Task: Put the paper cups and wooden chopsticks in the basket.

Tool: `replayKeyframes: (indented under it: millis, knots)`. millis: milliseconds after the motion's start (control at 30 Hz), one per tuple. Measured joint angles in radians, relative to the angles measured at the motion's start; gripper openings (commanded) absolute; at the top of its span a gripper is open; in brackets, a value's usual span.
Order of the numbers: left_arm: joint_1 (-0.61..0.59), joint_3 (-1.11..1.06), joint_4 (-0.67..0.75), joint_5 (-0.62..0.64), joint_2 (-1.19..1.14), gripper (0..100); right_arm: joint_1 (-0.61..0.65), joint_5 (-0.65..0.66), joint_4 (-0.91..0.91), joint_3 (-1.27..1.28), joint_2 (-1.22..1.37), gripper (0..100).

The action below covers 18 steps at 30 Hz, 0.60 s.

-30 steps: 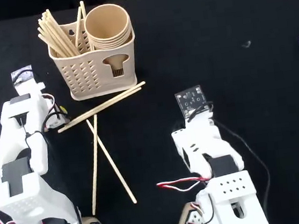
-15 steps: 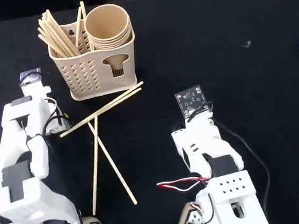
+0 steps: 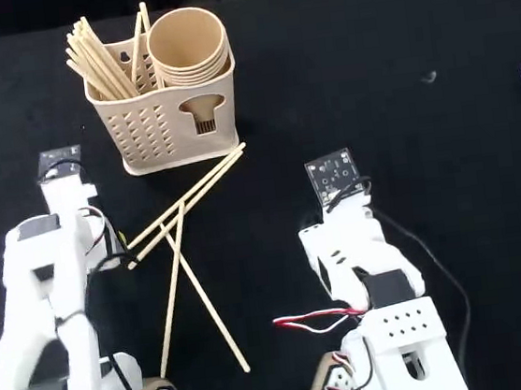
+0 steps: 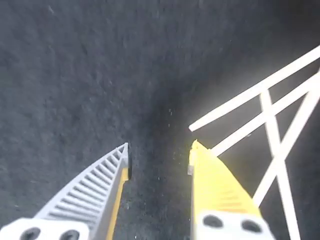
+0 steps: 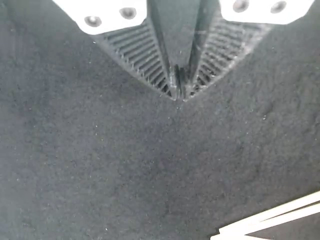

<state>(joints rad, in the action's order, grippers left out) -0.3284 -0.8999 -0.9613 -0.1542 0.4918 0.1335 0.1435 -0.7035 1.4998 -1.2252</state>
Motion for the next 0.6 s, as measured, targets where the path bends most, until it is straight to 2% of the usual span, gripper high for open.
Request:
replayKeyframes:
  millis: [133,200,367,500,600]
  knots:
    - [-0.005,-0.043,0.0,-0.026,0.15,20,0.0,0.0,0.0,0.0,0.0,1.1]
    - [0.011,-0.057,-0.002,-0.087,0.206,20,0.0,0.0,0.0,0.0,0.0,1.1]
    - [0.166,-0.132,-0.002,-0.295,0.255,20,0.0,0.0,0.0,0.0,0.0,1.1]
    - [0.279,-0.137,-0.014,-0.367,0.256,20,0.0,0.0,0.0,0.0,0.0,1.1]
    - [0.33,-0.137,-0.017,-0.416,0.256,25,0.0,0.0,0.0,0.0,0.0,1.1]
